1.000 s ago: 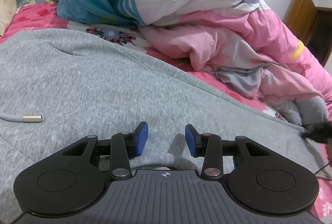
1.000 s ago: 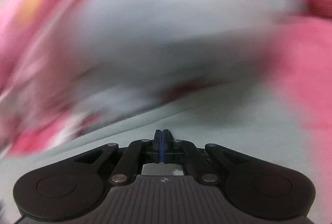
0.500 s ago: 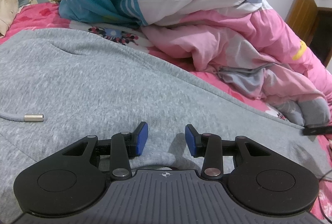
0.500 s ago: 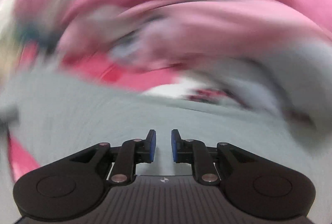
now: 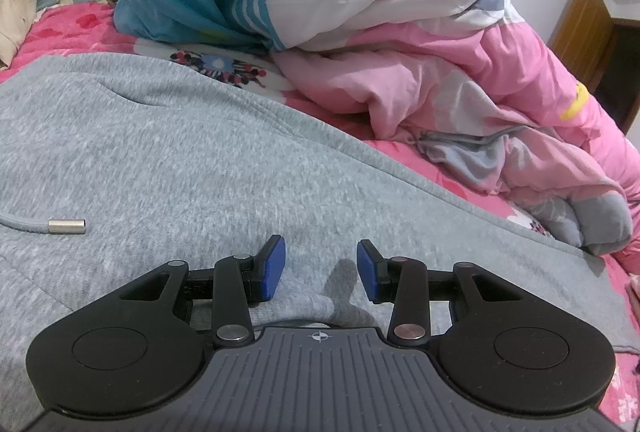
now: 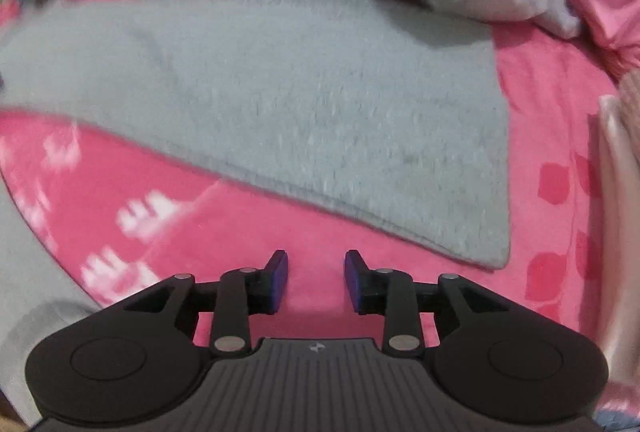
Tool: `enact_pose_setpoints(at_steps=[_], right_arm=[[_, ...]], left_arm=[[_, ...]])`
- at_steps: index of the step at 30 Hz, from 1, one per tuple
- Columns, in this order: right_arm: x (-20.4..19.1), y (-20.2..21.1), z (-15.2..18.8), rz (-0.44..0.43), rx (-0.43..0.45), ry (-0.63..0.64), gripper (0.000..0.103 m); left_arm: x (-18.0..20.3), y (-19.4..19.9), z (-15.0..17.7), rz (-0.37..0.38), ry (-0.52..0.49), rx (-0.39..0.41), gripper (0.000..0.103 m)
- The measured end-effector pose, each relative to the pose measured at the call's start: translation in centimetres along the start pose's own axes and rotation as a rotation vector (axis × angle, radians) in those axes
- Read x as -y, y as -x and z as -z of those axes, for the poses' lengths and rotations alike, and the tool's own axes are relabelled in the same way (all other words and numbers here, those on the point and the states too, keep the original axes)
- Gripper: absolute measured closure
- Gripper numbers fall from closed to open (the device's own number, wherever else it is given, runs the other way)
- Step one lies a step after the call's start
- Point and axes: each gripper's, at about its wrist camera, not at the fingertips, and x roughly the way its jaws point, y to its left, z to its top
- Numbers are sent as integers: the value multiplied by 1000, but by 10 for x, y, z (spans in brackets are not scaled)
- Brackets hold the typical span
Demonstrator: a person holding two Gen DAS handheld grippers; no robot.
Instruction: Fold clothes
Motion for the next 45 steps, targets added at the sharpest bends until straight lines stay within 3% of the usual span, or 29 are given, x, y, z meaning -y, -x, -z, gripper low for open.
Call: enact_pose_setpoints(at_steps=[5,8,11,13,15,17,19,21,23,26,28,30,33,35,38,41,42,45], right_arm=[[-80,-4,-68,-184,202,67,70],[-126,-42,-101,-299,202,96,70],[-120,-81,-125,-346,184,-9,70],[-93,-118,-138,-277,168,-98,75],[-60,-136,-141,-225,182,-173,103],[-26,-143,-146,-195,223,-313,103],[-9,-137,-152,-28,276,-394,103],[-4,-129,-153,34,293,-424,101],[-23,-117,-145,-95,294,-367,100],[-85,-117,-139,-295,226,-173,99],[-120,-133,-143,-366,154,-93,95],[-137,-154,-152,-383,104,-82,99],[-95,-168,-173,-356,173,-254,103],[-47,-171,-174,-267,242,-400,103],[32,-166,-153,-232,314,-674,103],[77,-143,-115,-146,392,-871,103],[88,-137,-103,-148,415,-928,100],[85,-130,-73,-339,422,-975,99]], left_arm=[[-2,0,2,-1,9,6,64],[-2,0,2,0,12,8,64],[-2,-1,2,2,6,6,62],[0,-2,2,5,-1,5,60],[0,-2,1,8,-4,3,60],[0,-2,1,11,-4,2,60],[0,-2,1,12,-2,2,60],[0,-1,0,11,-1,3,60],[1,-1,0,10,-2,5,60],[2,-2,0,7,-4,5,60],[2,-2,1,6,-5,5,60],[1,-2,1,6,-3,5,60],[0,-2,0,11,7,5,60],[-1,-2,0,14,11,5,60],[-2,-1,0,18,15,5,60],[-2,-1,0,19,16,4,60],[-2,-1,0,18,15,4,60],[0,-2,0,11,8,2,60]])
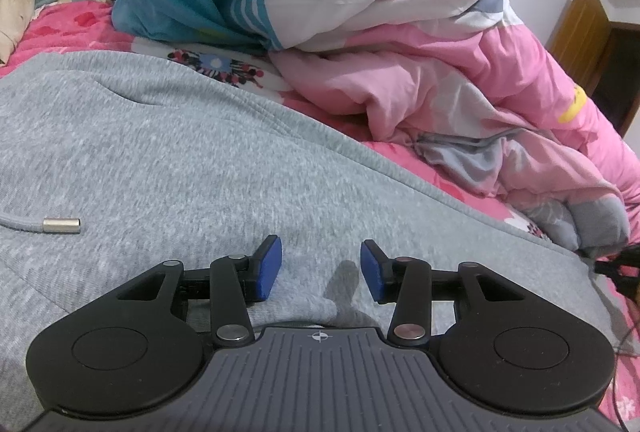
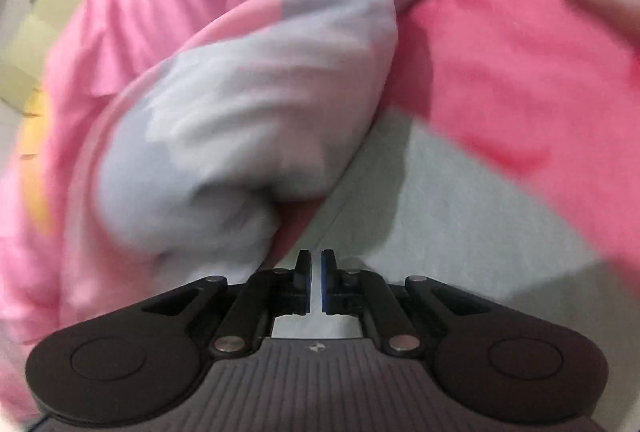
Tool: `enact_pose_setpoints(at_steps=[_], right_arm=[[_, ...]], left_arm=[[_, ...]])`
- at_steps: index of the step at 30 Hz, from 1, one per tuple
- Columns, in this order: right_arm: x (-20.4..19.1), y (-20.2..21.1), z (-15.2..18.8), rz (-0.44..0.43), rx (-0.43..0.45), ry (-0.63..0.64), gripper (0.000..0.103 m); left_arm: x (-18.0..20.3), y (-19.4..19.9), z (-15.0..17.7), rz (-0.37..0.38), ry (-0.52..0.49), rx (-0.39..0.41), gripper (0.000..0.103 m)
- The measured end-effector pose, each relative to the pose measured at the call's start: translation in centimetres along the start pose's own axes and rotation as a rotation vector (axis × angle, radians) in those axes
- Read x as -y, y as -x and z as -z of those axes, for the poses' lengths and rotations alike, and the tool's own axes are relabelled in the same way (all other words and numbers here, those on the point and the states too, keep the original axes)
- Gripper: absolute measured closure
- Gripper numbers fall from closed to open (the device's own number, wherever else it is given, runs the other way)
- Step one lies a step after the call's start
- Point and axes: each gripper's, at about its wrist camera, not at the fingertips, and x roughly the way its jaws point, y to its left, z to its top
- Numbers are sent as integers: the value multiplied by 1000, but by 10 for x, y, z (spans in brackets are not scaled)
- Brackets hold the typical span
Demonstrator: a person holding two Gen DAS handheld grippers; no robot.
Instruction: Fold clothes
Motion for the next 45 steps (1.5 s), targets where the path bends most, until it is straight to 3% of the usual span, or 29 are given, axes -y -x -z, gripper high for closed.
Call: enact_pose_setpoints(at_steps=[2,3,5,7,11,13,15,19,25,28,31,35,38,40,42,45], right_arm=[[-4,-3,20,-68,-88,37,93],[-5,-4,29,-44,-114,78,88],[2,-3,38,28,-117,146,94],[30,19,31,60,-37,100,100],[96,107,20,255,188,-33,94],[116,154,34,360,227,-28,93],[127,193,55,368,236,-17,89],[121,267,97,238,254,23,82],[51,310,153,-15,199,259,73],[16,308,189,-117,89,416,72],[-19,270,243,-165,-28,607,72],[-50,222,321,-235,-186,800,72],[-53,210,376,-244,-282,840,72],[-45,209,400,-234,-299,830,72],[-35,225,412,-291,-312,831,72],[-20,237,427,-368,-457,780,72]], left_arm=[[1,-1,0,-4,-5,-1,60],[1,-1,0,-6,-5,0,60],[1,-1,0,-6,-4,1,60],[0,-1,0,-4,2,2,60],[-2,-1,0,5,16,3,59],[-2,-1,0,10,22,3,57],[-2,-1,1,14,23,2,54],[5,8,1,-10,19,-9,53],[21,92,9,55,55,32,45],[24,146,19,40,33,68,41],[13,191,32,-16,36,94,37],[-20,224,51,-132,112,72,37],[-44,237,68,-232,173,34,37],[-57,241,79,-277,215,11,37],[-69,244,89,-312,250,-9,37],[-83,243,100,-343,286,-29,37]])
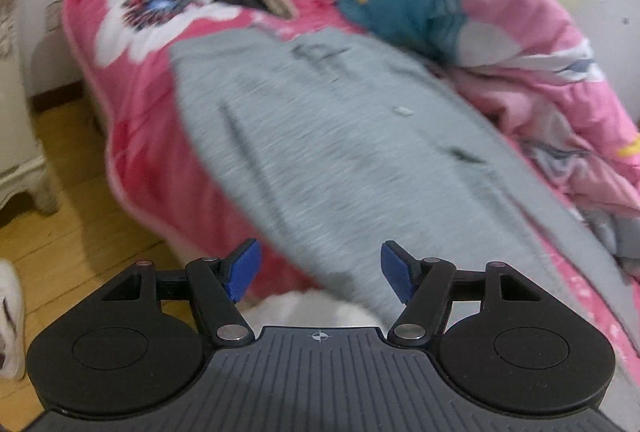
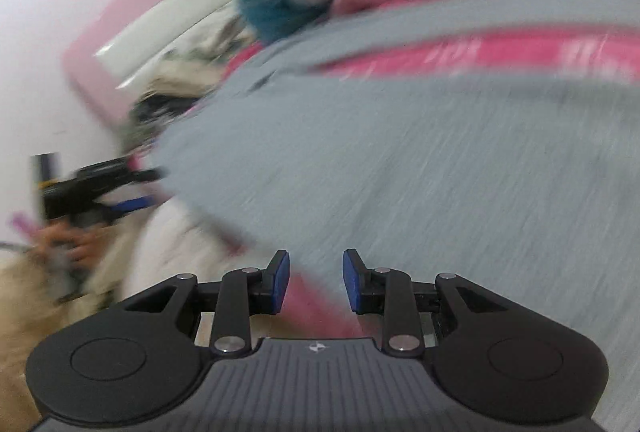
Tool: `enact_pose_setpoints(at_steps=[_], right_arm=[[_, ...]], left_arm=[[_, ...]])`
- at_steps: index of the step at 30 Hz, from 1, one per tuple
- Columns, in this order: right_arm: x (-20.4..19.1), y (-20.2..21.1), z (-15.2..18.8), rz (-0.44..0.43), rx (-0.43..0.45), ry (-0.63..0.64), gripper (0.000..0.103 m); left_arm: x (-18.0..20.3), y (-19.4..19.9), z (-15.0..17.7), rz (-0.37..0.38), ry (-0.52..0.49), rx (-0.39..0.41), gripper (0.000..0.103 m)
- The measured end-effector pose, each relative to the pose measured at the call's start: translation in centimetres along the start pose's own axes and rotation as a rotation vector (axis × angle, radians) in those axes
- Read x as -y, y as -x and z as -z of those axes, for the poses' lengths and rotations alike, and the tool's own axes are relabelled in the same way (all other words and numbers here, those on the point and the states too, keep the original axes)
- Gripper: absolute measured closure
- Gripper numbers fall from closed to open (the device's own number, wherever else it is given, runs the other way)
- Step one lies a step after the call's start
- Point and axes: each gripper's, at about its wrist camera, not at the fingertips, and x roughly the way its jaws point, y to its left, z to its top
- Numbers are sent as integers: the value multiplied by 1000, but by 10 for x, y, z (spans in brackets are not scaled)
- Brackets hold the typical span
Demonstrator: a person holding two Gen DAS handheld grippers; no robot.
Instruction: Fold clothes
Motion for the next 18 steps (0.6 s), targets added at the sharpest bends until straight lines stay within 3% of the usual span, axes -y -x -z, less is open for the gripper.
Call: enact_pose_setpoints(at_steps=[3,5,11,13,16,18], right_arm=[[-11,-9,28,-4,-88,-6,72],[-12,-15,37,0,-97,-43,72],[16,-5,41,-93,51,-347,68],[29,-6,46,-122,71,-457,60],[36,-6,51,-137,89,-534,53],[26,-5,46,-124,99,-493,53]], left_arm=[[-12,-7,6,-3,34,-15,37],[-19,-10,10,-1,52,-21,37],[-37,-15,14,13,93,-21,37],[-39,-13,13,16,96,-8,37],[-34,-9,9,-6,72,18,36],[-24,-6,5,-24,25,23,33]])
